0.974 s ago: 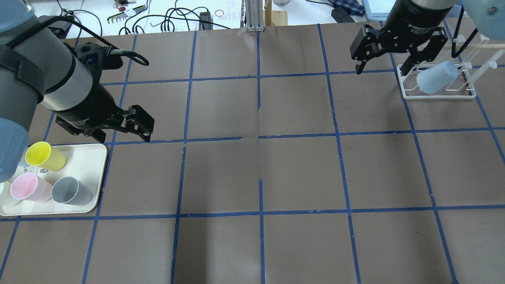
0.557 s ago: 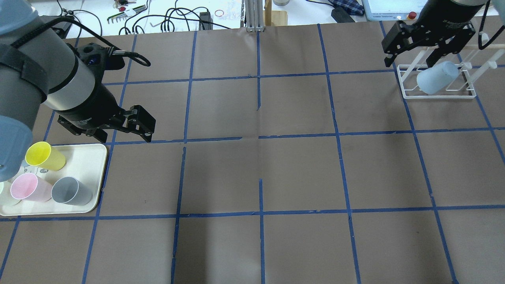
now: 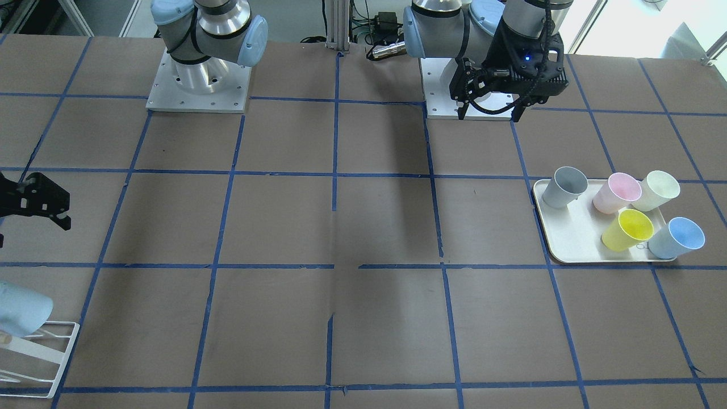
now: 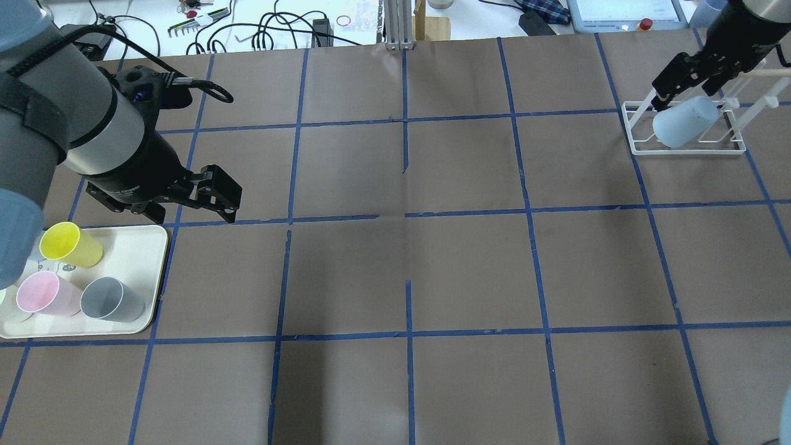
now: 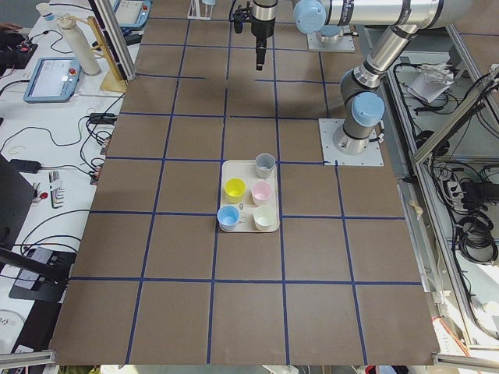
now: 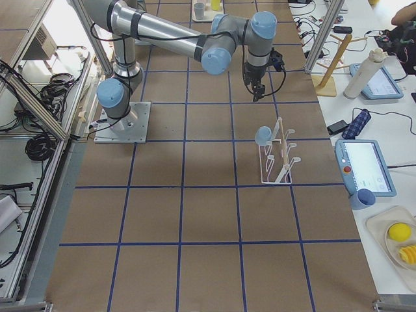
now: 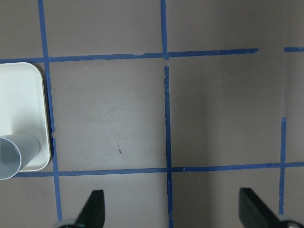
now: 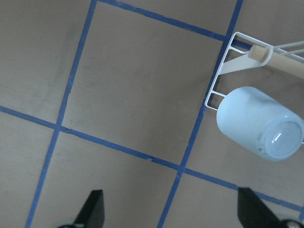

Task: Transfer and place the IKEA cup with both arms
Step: 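Move the right gripper down onto the light blue cup on the rack, then close the right gripper on the light blue cup's rim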

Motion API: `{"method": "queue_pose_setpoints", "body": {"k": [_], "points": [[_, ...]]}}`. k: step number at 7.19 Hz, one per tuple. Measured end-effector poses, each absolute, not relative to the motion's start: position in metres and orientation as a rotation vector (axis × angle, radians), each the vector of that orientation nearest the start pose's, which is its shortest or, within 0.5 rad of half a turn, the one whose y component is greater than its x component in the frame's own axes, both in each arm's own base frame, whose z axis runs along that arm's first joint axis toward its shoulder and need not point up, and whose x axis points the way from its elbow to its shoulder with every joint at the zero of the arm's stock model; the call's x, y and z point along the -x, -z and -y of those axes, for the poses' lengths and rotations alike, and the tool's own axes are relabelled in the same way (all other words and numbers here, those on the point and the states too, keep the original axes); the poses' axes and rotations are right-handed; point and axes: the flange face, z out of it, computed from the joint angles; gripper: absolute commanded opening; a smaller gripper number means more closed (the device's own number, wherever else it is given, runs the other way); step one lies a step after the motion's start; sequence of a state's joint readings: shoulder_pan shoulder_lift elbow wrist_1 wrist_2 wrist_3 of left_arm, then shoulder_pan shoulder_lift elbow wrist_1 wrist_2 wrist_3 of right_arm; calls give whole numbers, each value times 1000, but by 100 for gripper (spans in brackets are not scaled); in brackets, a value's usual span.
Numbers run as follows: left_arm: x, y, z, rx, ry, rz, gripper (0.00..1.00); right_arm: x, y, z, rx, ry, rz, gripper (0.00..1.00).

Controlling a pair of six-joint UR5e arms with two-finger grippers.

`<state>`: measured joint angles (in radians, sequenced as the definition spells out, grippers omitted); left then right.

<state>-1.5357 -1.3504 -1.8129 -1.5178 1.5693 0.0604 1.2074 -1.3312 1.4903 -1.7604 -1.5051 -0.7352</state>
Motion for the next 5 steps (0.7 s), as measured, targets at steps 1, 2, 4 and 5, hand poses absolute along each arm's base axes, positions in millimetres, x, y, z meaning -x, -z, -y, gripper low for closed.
{"method": "queue_pose_setpoints", "body": {"k": [1, 2, 4, 5], "points": [[119, -472, 407, -40, 48, -3142, 100, 101, -404, 606, 714, 98, -3016, 100], [119, -470, 408, -41, 45, -3139, 100, 120, -390, 611, 844, 104, -2983, 100], [118, -472, 408, -44, 54, -3134, 100, 148, -368, 620, 1019, 139, -2933, 100], [118, -473, 407, -44, 57, -3134, 100, 156, -358, 626, 1052, 166, -2927, 100]]}}
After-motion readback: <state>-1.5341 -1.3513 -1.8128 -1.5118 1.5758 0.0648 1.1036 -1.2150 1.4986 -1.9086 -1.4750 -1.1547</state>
